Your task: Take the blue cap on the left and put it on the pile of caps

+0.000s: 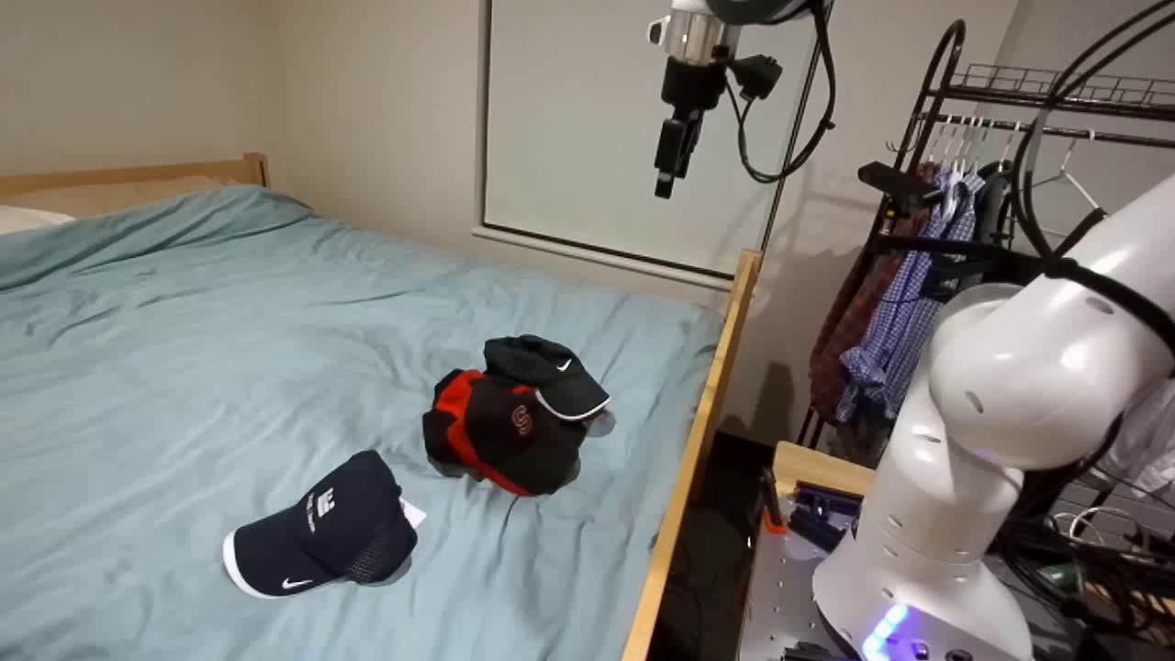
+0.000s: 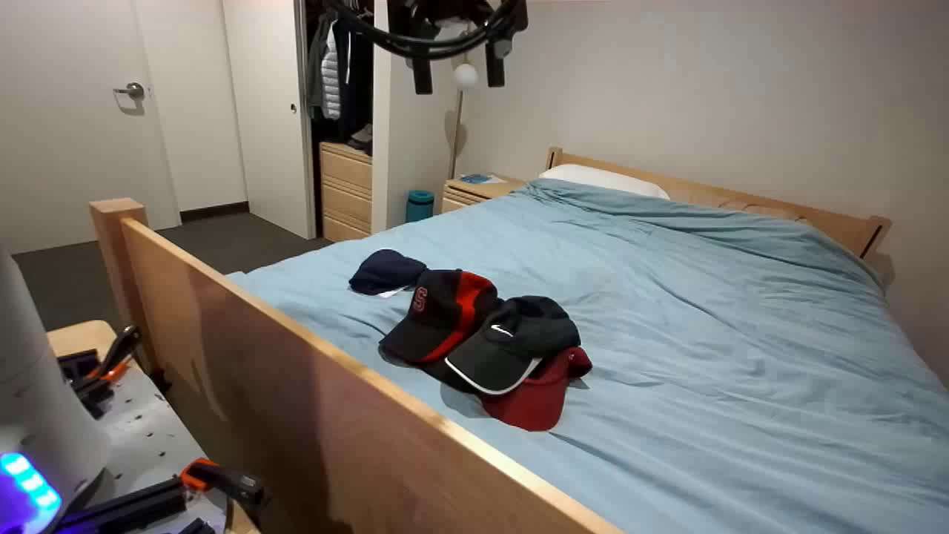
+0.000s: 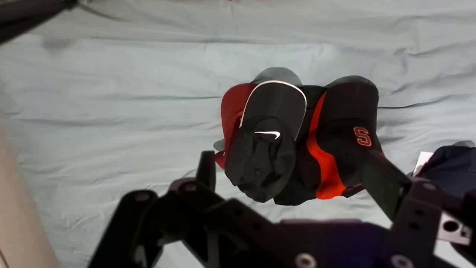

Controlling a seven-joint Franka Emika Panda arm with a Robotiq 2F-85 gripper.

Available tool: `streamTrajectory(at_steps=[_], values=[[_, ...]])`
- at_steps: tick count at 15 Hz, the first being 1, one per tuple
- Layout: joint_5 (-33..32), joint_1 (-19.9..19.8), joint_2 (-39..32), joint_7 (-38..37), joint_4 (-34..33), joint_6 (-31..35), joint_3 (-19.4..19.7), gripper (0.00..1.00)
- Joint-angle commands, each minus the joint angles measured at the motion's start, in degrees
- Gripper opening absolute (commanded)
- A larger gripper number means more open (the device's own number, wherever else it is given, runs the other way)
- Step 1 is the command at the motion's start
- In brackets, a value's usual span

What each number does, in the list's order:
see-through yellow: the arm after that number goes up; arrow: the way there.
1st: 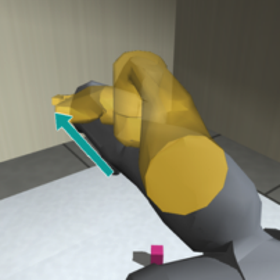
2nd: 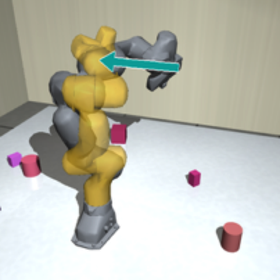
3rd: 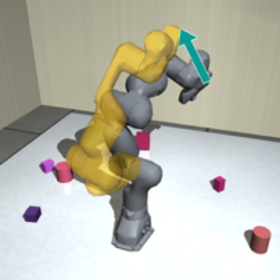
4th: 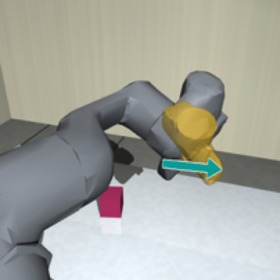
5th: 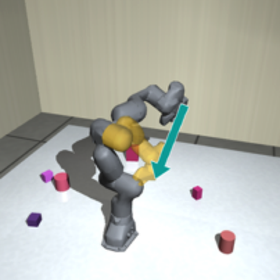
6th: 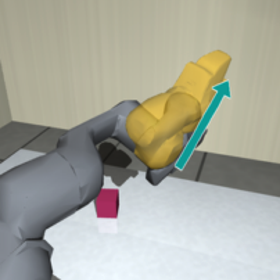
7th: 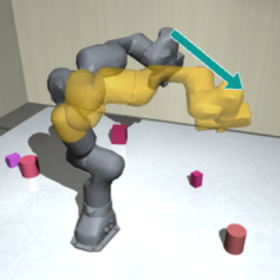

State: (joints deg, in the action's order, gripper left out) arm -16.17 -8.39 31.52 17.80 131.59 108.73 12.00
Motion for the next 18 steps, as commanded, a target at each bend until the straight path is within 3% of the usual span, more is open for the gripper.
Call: streamTrajectory(at_steps=[1,6,13,18], values=[[-0.01,0.08,-0.02,-0.03,-0.10,-0.11,0.05,1.00],[0.51,0.70,-1.66,0.77,-0.76,0.66,0.33,1.00],[10.87,9.59,-22.01,8.56,-6.54,6.23,-1.17,1.00],[13.43,11.49,-38.14,15.23,-15.86,6.49,-7.57,1.00]])
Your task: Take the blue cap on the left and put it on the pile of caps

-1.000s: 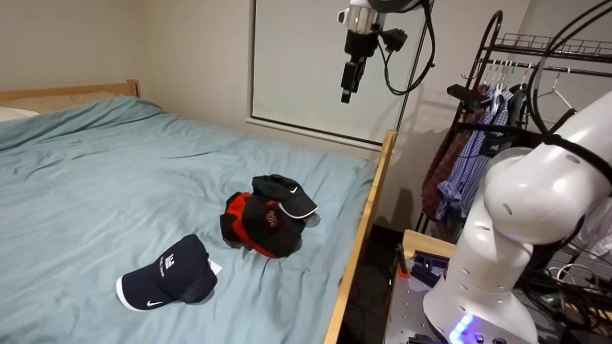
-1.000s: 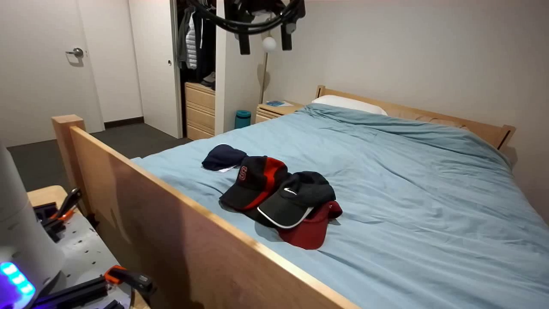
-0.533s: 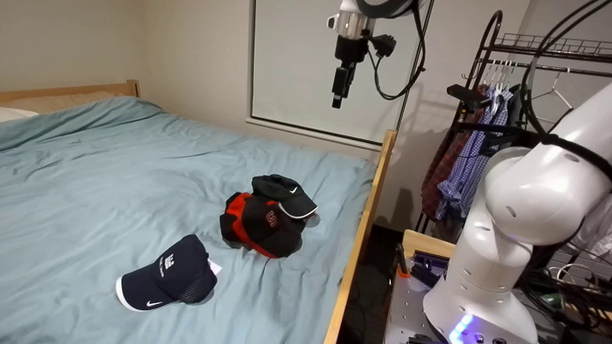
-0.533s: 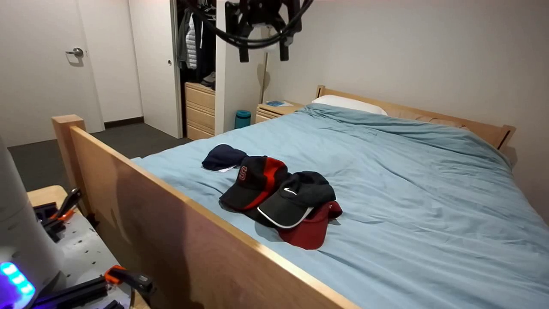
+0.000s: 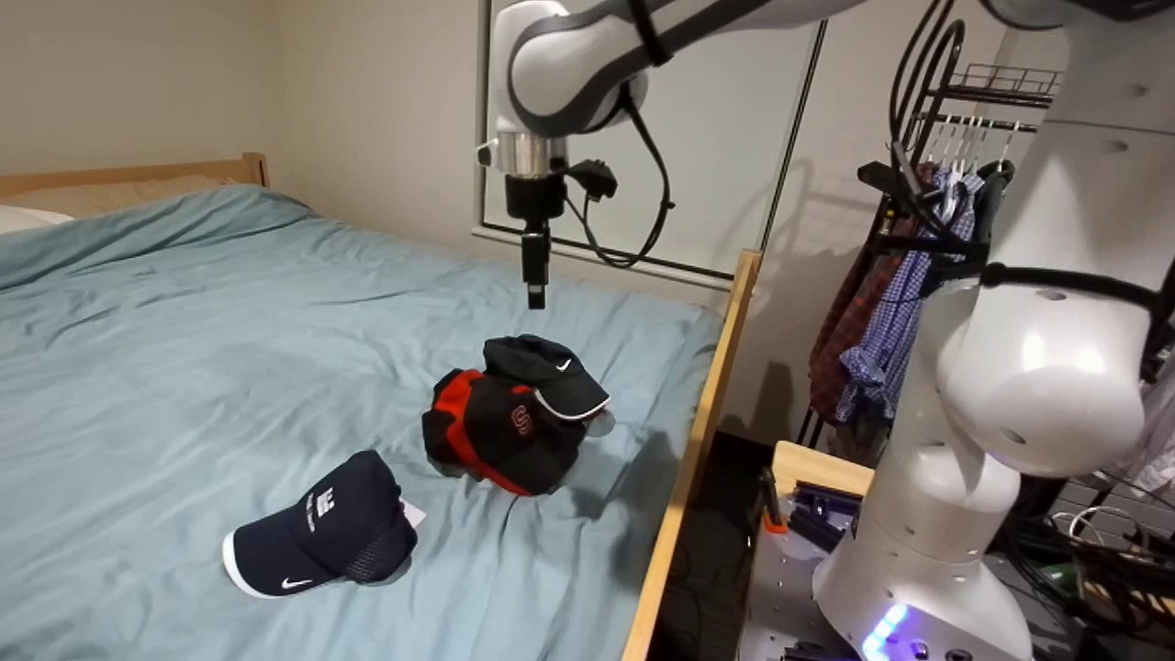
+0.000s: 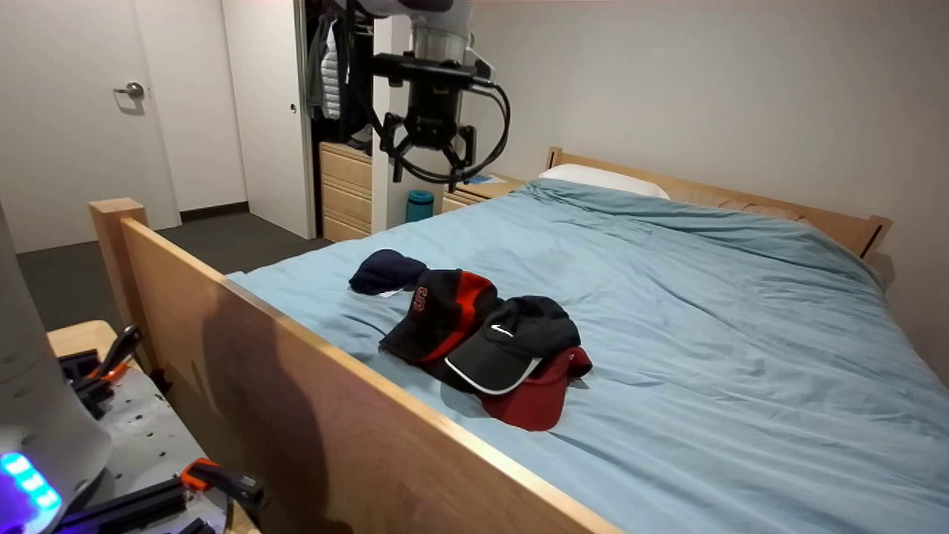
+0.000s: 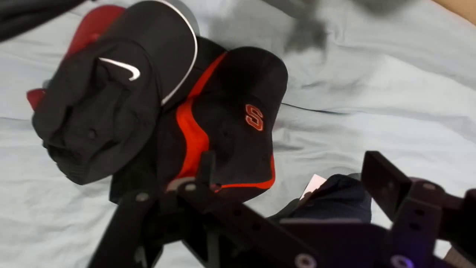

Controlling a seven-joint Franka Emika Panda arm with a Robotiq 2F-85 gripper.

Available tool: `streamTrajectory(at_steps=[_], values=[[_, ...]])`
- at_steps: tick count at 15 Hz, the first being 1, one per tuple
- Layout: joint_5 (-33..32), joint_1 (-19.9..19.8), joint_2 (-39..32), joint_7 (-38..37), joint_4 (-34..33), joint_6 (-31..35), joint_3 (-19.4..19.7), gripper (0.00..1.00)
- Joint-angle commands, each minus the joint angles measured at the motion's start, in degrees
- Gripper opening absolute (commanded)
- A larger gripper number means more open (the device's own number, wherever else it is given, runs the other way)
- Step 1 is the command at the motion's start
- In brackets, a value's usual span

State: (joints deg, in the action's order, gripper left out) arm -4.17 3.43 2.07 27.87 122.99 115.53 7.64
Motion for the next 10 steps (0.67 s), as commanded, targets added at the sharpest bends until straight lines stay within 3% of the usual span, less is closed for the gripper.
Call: streamTrajectory(at_steps=[1,2,7,10], values=[[1.82,-0.94,-10.05,7.40,-9.08,-1.31,-4.25,1.00],[-0.03,-1.67,-6.08,2.34,-4.26,-0.05,-4.62,1.00],[-0.14,-2.01,-10.70,4.69,-8.75,-0.29,-5.91,1.00],[0.58,-0.60,-16.21,-2.06,-12.59,-0.21,-7.54,1.00]])
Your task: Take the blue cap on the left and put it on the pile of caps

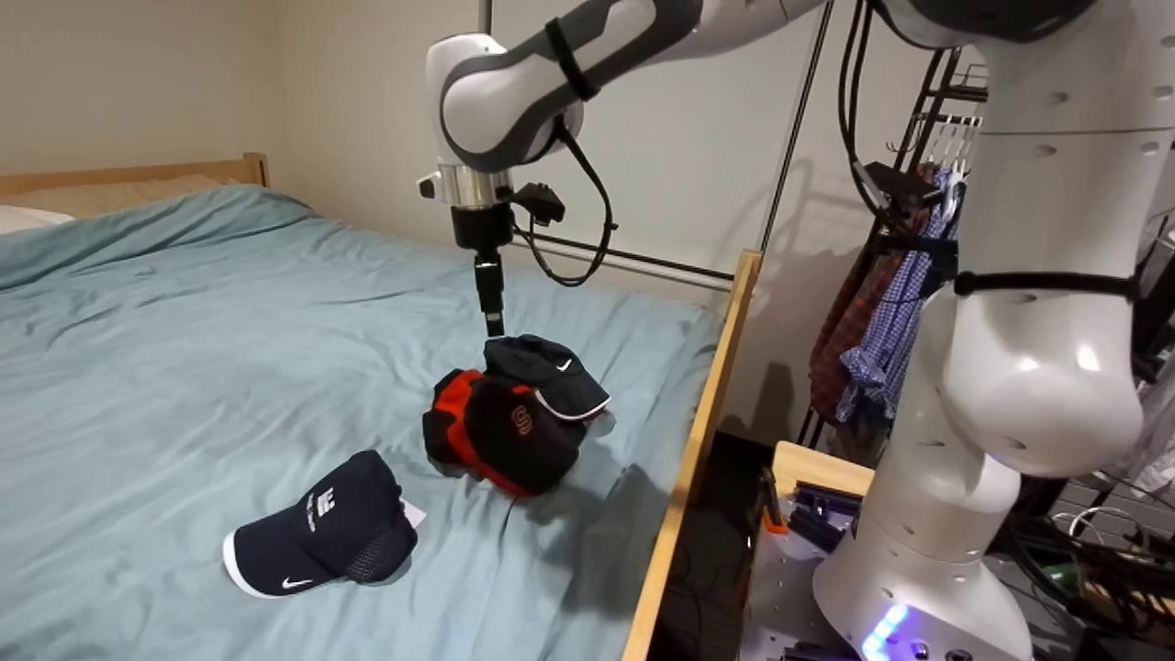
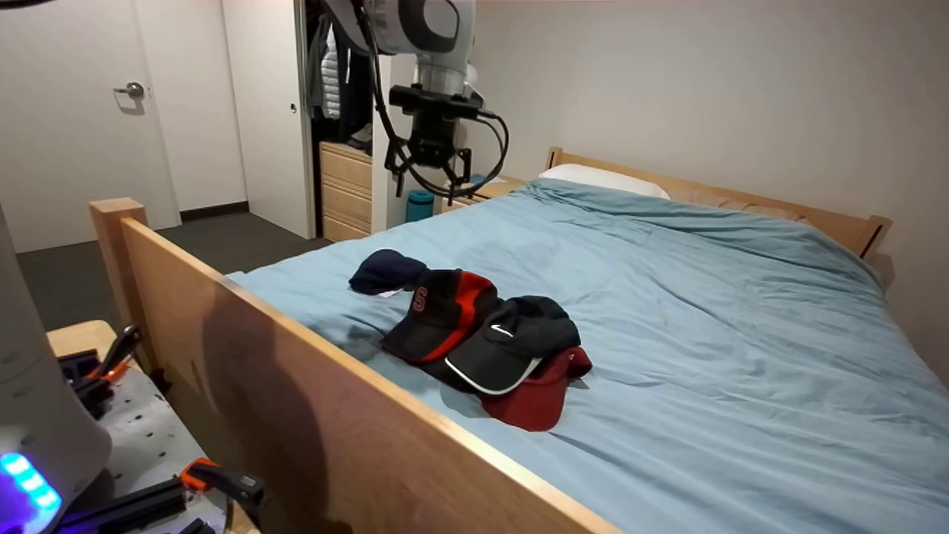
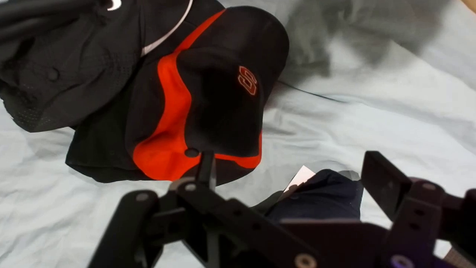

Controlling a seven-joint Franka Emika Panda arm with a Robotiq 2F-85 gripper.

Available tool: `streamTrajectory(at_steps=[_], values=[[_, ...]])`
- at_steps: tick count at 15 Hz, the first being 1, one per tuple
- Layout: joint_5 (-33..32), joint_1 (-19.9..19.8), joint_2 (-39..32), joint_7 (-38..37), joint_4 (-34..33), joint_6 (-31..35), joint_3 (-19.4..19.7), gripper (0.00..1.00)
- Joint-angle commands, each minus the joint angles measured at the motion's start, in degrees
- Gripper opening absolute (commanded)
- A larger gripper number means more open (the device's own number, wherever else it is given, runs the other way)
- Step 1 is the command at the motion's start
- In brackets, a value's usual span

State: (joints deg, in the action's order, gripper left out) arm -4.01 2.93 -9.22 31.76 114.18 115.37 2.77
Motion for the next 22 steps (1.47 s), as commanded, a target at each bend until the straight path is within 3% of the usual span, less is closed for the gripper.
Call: streamTrajectory(at_steps=[1,6,9,10,16,22], values=[[1.13,0.27,-6.69,-6.84,-5.00,0.48,-3.70,1.00],[-4.01,6.50,-20.53,-24.47,-17.95,3.54,-6.96,1.00],[-7.05,10.09,-29.11,-26.27,-27.96,0.53,-7.41,1.00],[-5.90,8.88,-23.58,-25.70,-20.41,3.52,-7.59,1.00],[-6.26,9.35,-26.24,-25.83,-22.89,3.36,-7.58,1.00],[-7.96,14.21,-34.30,-30.52,-29.66,1.86,-7.50,1.00]])
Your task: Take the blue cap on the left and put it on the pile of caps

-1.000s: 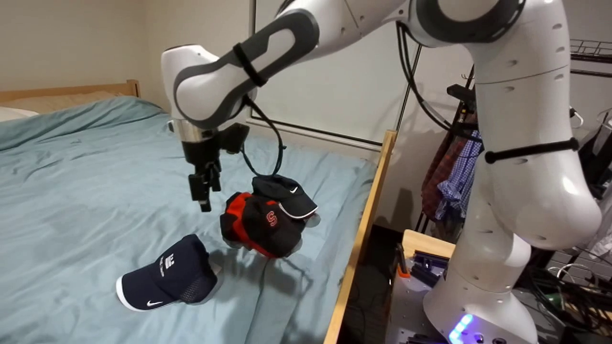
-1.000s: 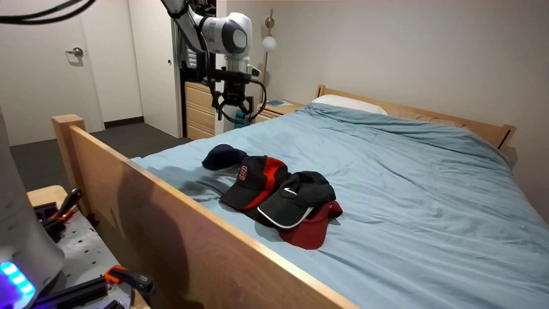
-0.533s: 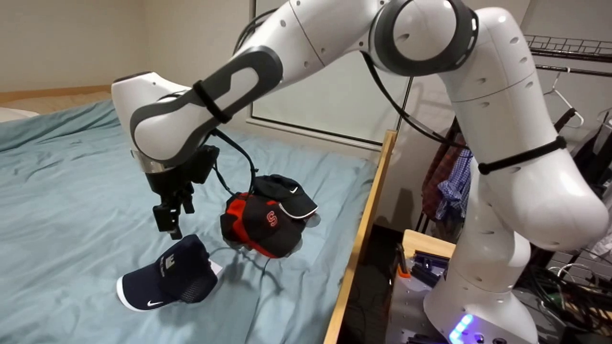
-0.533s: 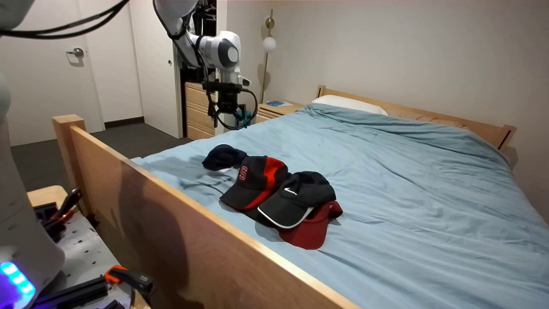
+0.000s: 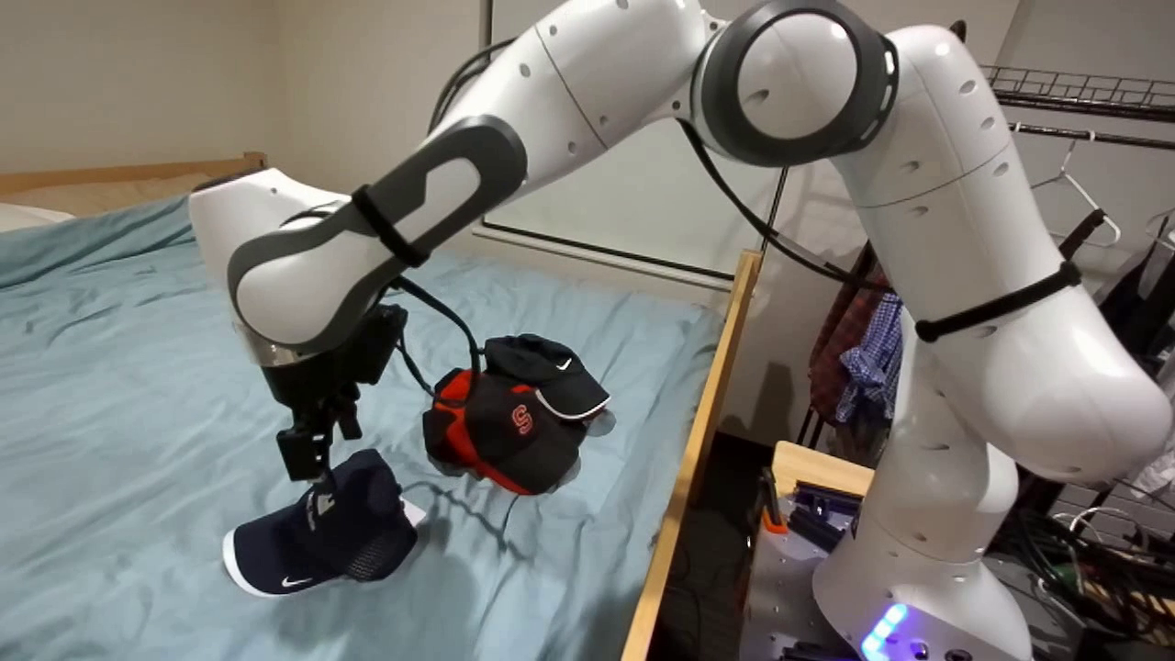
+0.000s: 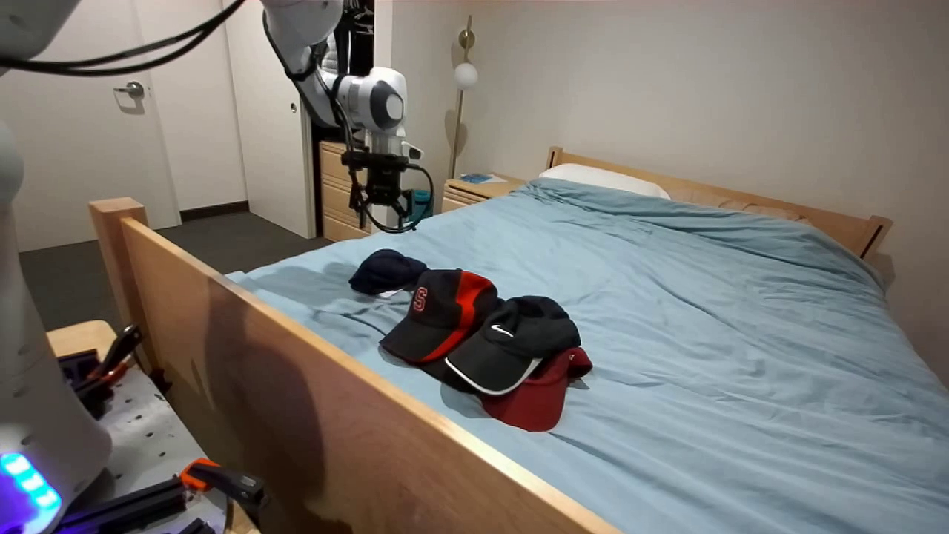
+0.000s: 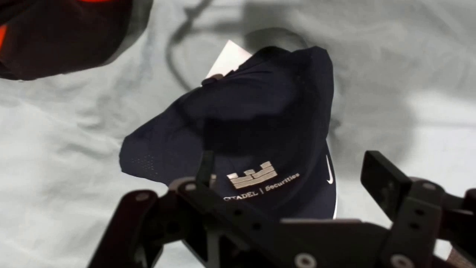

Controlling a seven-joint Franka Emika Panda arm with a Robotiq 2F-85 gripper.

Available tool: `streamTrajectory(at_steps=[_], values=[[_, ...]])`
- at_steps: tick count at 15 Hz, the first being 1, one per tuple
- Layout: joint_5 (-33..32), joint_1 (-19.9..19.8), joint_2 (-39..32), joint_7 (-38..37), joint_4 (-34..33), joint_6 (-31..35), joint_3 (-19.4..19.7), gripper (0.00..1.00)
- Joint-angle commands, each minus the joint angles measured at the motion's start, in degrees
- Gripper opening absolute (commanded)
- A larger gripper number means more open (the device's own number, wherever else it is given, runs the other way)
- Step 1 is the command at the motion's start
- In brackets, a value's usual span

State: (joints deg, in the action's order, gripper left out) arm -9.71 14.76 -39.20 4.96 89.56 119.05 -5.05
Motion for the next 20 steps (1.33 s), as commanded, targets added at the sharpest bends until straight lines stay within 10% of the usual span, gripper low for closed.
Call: streamTrajectory(at_steps=[1,10,15,20], values=[[-2.41,3.04,-5.96,-3.82,-6.83,-2.24,0.23,1.00],[-8.70,10.41,-20.90,-6.92,-28.81,-17.33,3.28,1.00],[-7.00,9.90,-17.92,-7.95,-22.88,-14.31,3.13,1.00],[-10.40,15.02,-21.62,-25.92,-28.74,-15.02,7.78,1.00]])
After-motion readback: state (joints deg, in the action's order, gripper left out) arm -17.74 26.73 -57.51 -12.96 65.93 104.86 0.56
